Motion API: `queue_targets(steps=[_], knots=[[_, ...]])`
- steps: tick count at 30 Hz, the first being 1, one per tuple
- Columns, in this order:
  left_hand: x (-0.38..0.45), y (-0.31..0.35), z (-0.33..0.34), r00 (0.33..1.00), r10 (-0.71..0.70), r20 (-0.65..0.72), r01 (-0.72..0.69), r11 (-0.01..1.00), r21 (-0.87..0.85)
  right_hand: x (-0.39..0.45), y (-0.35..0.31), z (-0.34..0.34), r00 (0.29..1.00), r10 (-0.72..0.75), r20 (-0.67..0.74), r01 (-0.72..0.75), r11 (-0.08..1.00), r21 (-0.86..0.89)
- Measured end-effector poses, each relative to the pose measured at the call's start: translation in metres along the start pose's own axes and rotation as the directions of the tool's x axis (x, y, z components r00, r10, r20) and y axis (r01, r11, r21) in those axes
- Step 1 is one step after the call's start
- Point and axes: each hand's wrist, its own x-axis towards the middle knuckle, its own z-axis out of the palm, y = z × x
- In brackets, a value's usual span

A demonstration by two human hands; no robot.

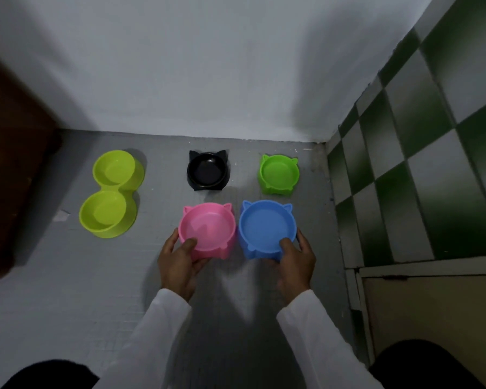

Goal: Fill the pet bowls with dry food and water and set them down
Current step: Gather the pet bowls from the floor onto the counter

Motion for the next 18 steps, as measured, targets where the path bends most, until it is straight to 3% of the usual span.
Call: queue_targets(steps=[18], knots=[[-0.220, 0.165, 0.042, 0.999, 0.052, 0.010, -0.052, 0.998, -0.025, -0.198, -0.207, -0.033, 0.996, -0.007, 0.084, 0.003, 0.999, 0.051]])
